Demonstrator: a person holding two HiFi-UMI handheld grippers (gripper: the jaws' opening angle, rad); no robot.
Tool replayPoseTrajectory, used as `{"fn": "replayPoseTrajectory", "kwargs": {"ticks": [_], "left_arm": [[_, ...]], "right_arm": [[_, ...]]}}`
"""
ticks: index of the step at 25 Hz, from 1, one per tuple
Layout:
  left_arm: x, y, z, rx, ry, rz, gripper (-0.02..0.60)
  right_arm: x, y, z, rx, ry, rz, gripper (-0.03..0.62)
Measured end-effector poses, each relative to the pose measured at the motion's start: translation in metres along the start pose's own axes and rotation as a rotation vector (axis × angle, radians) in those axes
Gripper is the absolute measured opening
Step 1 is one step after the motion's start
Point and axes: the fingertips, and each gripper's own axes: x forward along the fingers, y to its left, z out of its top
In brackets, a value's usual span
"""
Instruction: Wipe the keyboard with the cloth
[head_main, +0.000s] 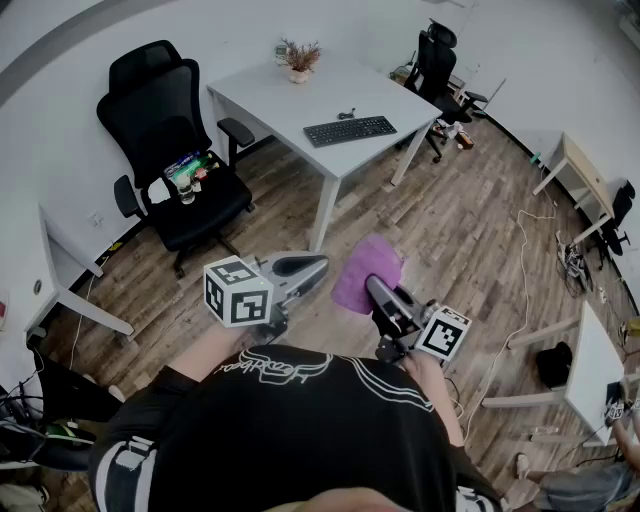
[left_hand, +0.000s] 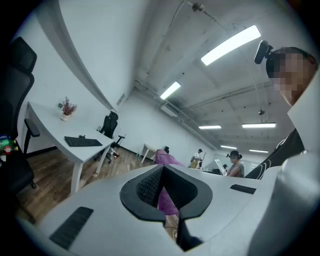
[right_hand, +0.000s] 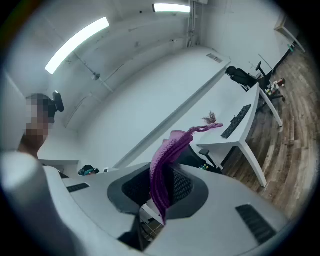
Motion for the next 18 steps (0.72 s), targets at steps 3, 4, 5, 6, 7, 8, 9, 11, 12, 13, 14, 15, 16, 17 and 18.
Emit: {"fn": "replayPoseTrajectory", "kwargs": {"ticks": [3,4,5,6,7,8,9,11,12,13,14,15,16,17,18], "left_arm": [[0.002,0.000,-0.001,0.007,0.008,-0.001,0.006],[0.003,0.000,-0.002,0.009,0.010,0.000,0.006],[0.004,0.000,-0.003,0.008,0.011,0.001,0.006],[0.004,0.000,-0.004,0.005,0.011,0.003,0.006],[0.005,0.001,-0.004,0.001,0.011,0.003,0.006],[0.005,0.001,-0.004,-0.003,0.010,0.004,0.006],[0.005,0.001,-0.004,-0.004,0.010,0.005,0.006],[0.005,0.001,-0.002,-0.003,0.008,0.008,0.006],[0.004,0.002,-0.001,-0.003,0.006,0.008,0.006],[0.004,0.003,0.000,-0.005,0.004,0.008,0.006],[0.003,0.004,0.000,-0.008,0.004,0.008,0.006],[0.003,0.006,-0.001,-0.014,0.004,0.008,0.006],[0.003,0.008,-0.003,-0.023,0.006,0.010,0.006],[0.005,0.011,-0.006,-0.034,0.010,0.012,0.006],[0.007,0.014,-0.009,-0.046,0.016,0.015,0.006]], "right_arm": [[0.000,0.000,0.002,-0.010,0.000,-0.002,0.058],[0.000,-0.001,0.003,-0.012,0.000,-0.002,0.058],[0.000,-0.002,0.003,-0.013,0.001,-0.004,0.058],[0.000,-0.002,0.002,-0.013,0.002,-0.005,0.058],[0.000,-0.003,0.001,-0.014,0.005,-0.006,0.058],[0.000,-0.003,0.001,-0.014,0.008,-0.006,0.058],[0.000,-0.003,0.001,-0.013,0.010,-0.006,0.058],[0.000,-0.002,0.005,-0.009,-0.001,-0.003,0.058],[0.001,-0.002,0.008,-0.006,-0.012,0.002,0.058],[0.001,-0.001,0.012,-0.002,-0.022,0.010,0.058],[0.002,0.000,0.014,0.001,-0.029,0.019,0.058],[0.002,0.001,0.015,0.002,-0.033,0.026,0.058],[0.002,0.000,0.015,0.001,-0.035,0.024,0.058],[0.000,-0.003,0.014,-0.003,-0.036,0.014,0.058],[-0.002,-0.009,0.014,-0.007,-0.038,-0.004,0.058]]}}
